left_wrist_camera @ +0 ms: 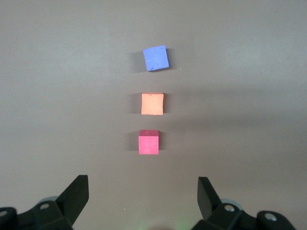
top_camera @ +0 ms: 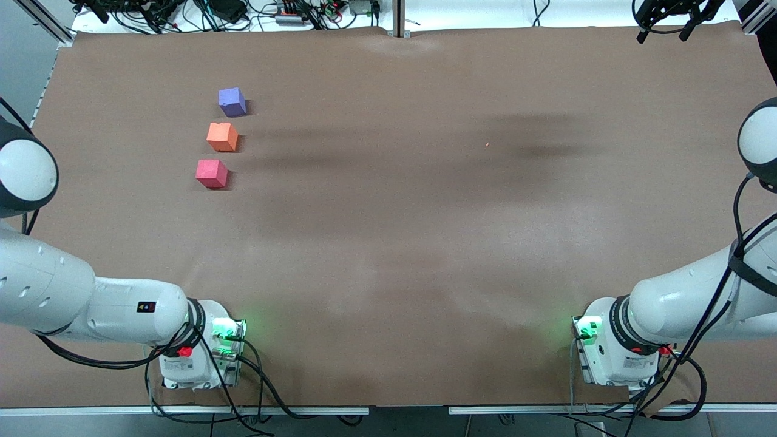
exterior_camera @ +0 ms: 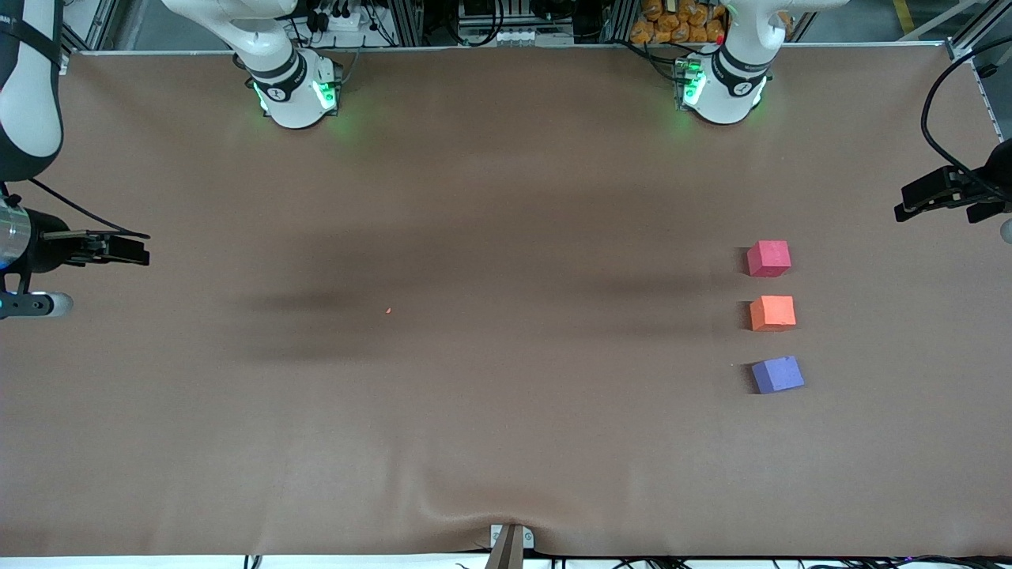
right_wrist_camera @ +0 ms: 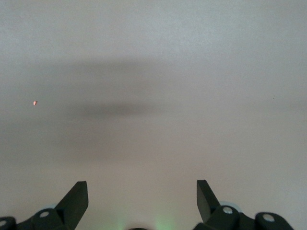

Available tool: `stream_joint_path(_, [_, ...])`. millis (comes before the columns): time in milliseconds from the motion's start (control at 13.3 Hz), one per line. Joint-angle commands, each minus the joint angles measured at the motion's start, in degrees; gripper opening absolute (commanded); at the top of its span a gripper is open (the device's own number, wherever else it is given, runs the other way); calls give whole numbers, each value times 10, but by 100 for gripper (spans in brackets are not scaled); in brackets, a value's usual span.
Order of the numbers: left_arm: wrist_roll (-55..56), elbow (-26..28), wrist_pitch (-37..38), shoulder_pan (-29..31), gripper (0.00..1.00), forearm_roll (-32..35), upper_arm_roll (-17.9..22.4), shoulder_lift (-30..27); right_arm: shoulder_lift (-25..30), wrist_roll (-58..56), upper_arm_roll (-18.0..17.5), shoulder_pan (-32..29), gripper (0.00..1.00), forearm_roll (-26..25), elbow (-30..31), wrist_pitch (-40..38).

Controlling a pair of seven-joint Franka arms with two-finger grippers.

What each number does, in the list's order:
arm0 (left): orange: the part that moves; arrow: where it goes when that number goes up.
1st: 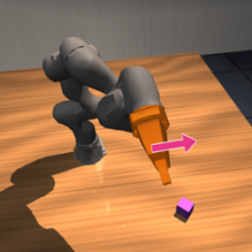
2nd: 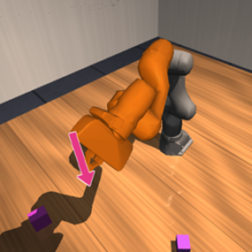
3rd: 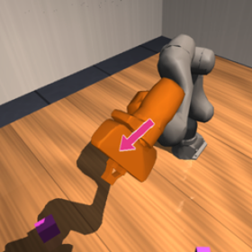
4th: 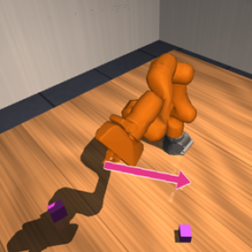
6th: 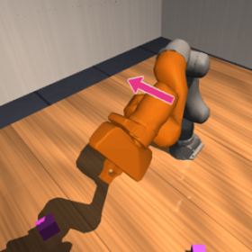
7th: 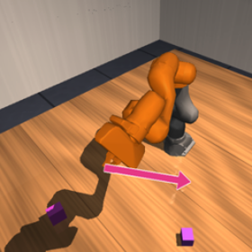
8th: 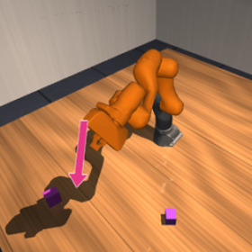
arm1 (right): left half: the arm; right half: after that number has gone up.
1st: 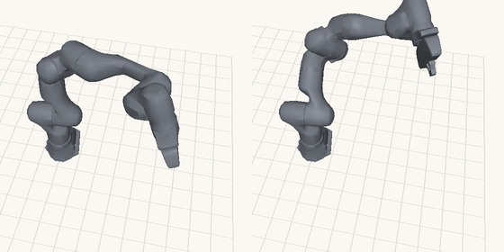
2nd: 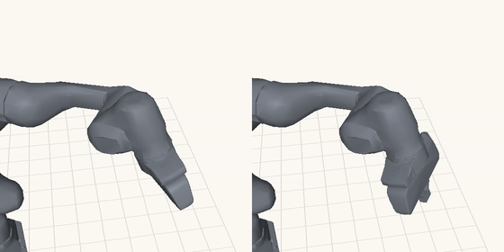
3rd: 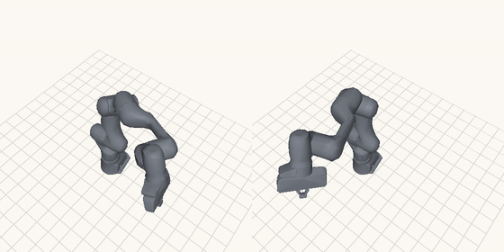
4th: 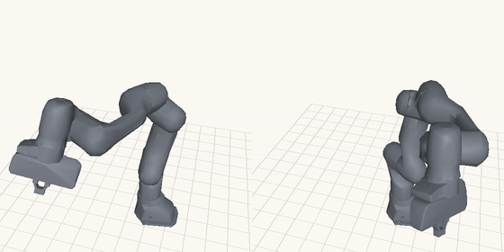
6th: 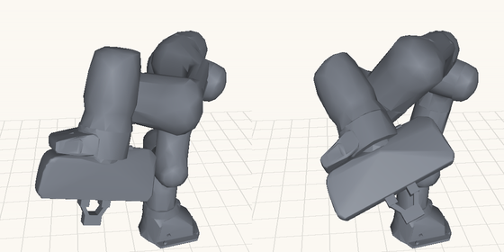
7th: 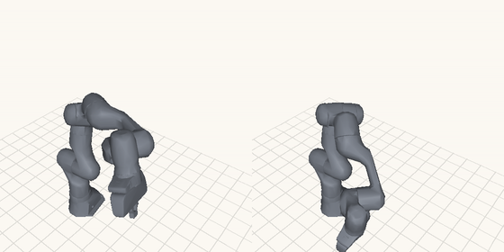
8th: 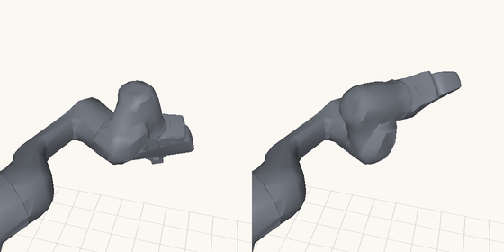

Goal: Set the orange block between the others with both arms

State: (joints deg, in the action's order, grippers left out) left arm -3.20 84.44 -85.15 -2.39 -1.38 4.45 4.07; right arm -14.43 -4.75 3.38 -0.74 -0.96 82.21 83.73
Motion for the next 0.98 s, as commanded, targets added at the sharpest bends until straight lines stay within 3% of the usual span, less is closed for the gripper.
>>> stream_joint_path(0, [-1,-6,12,2,100,3,-15,-8,8,-4,3,5,100,-3,7,-7])
stream_joint_path(300, [34,-6,11,3,100,4,-37,-22,8,-4,3,6,100,-3,7,-7])
stream_joint_path(901, [-25,0,33,4,100,9,-38,-22,9,-3,3,6,100,-3,6,-11])
